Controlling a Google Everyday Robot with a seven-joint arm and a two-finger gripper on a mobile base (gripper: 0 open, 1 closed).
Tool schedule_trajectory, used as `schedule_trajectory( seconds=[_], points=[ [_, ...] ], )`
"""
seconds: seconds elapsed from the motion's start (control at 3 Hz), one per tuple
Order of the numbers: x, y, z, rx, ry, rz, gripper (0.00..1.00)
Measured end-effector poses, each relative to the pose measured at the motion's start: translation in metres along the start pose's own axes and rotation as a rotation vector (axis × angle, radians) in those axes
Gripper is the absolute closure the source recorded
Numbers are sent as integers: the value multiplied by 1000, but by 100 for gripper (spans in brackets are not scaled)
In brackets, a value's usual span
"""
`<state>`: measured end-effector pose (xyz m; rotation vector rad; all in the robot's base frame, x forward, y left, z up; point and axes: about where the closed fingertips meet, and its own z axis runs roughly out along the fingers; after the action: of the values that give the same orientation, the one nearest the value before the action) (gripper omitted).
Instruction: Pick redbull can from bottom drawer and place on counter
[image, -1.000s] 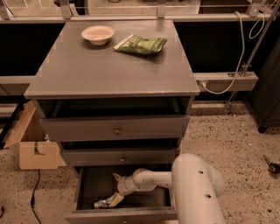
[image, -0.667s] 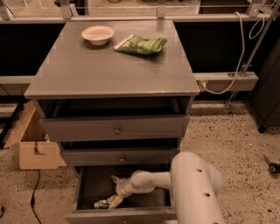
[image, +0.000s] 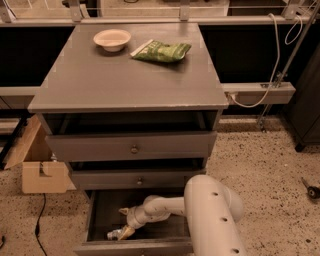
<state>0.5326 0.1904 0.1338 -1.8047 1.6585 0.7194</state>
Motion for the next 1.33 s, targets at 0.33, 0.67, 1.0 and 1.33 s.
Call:
schedule_trajectory(
  seconds=[0.33, 0.67, 1.0, 1.33],
  points=[
    [1, 2, 9, -26, -2, -1, 42],
    [3, 2, 9, -33, -6, 9, 65],
    [3, 2, -9, -31, -65, 23, 89],
    [-9, 9, -57, -21, -153, -21, 100]
  ],
)
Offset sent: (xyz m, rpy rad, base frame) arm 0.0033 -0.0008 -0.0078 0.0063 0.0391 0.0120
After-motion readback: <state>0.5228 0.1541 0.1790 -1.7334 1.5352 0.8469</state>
